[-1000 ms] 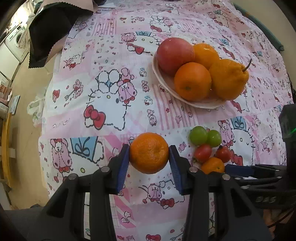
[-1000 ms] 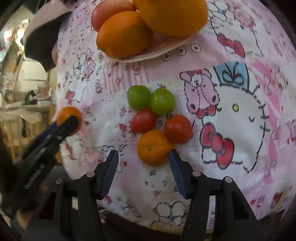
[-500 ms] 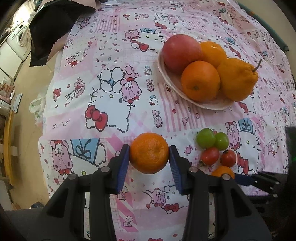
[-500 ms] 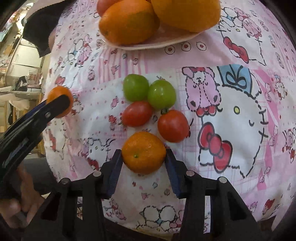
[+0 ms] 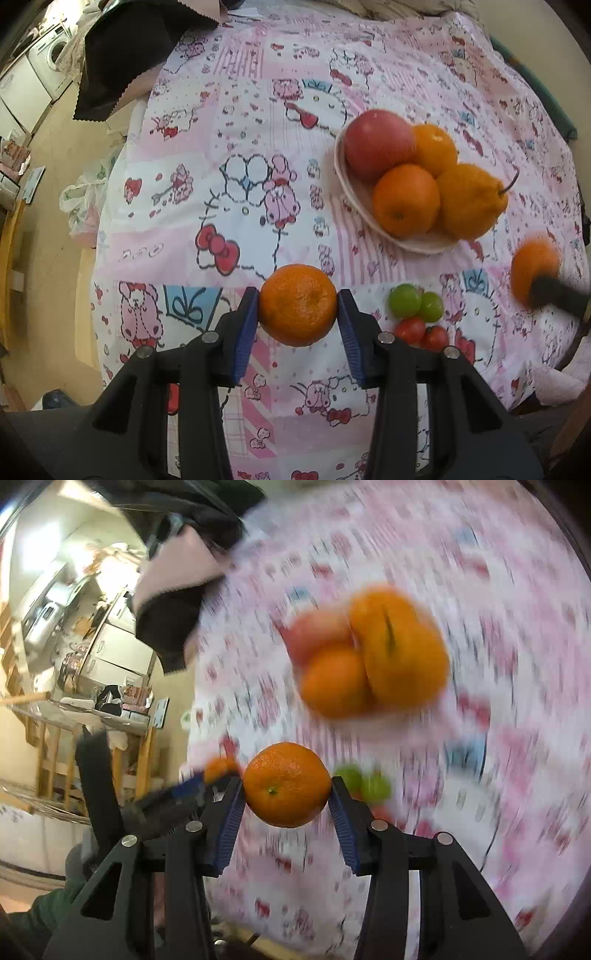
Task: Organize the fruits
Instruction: 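Carry the tangerine toward the plate with the left tool while the right tool carries its tangerine, then lower both tangerines onto the plate and open both tools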
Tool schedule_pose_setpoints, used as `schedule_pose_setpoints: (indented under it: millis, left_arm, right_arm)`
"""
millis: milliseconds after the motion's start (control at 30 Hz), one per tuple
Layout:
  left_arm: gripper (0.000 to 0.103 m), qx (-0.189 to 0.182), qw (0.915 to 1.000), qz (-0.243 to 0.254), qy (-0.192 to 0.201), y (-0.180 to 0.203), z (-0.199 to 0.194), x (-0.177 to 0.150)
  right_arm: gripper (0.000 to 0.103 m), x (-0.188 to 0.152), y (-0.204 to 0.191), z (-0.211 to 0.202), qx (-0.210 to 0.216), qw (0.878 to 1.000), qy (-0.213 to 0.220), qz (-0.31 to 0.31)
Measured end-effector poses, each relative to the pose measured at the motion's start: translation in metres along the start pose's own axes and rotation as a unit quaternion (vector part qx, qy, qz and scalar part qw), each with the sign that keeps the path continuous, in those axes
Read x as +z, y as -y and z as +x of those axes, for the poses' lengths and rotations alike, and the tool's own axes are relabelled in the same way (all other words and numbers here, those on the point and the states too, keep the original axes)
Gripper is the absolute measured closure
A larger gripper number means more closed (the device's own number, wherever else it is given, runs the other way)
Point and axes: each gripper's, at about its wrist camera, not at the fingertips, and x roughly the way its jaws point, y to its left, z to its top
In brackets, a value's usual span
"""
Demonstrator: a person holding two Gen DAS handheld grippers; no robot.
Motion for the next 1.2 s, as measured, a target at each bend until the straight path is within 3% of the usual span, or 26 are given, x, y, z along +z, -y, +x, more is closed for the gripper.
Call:
schedule_pose_setpoints:
  millis: [167,267,400,467,733,867,1067,1200]
  left_arm:
    - [0.065,-0.009,0.9999,0.008,0.004,0.010,0.000,0.009]
    - [0.065,-0.018,0.9998,0.002,-0.001,0.009,0.000,0.013]
    - [0.065,-0.028,0.9995,-0.011,-0.005,0.005,-0.001,0.019]
    - [0.065,-0.034,0.9992,-0.021,-0.008,0.001,-0.002,0.022]
    - [0.065,-0.046,0.9982,-0.034,-0.016,-0.004,-0.003,0.024]
    - [0.065,-0.047,0.9984,-0.031,-0.012,-0.001,-0.005,0.025]
    - [0.065,-0.047,0.9983,-0.035,-0.010,-0.004,-0.005,0.027]
    - [0.065,-0.073,0.9961,-0.047,-0.015,-0.007,-0.012,0.040]
  right_arm:
    - [0.055,0.065,-0.024,0.018,-0.090,0.993,0.007,-0.076]
    - [0.055,0.094,-0.023,0.051,-0.165,0.979,-0.021,-0.115]
    - [0.055,0.110,-0.011,0.091,-0.218,0.963,-0.062,-0.142]
    - [0.055,0.114,-0.001,0.102,-0.214,0.965,-0.084,-0.123]
    - [0.052,0.116,0.000,0.114,-0.216,0.964,-0.094,-0.121]
    - [0.041,0.115,-0.003,0.107,-0.202,0.968,-0.093,-0.116]
    - [0.032,0.101,-0.004,0.052,-0.167,0.981,-0.042,-0.085]
    - [0.023,0.067,0.002,0.001,-0.161,0.985,0.020,-0.055]
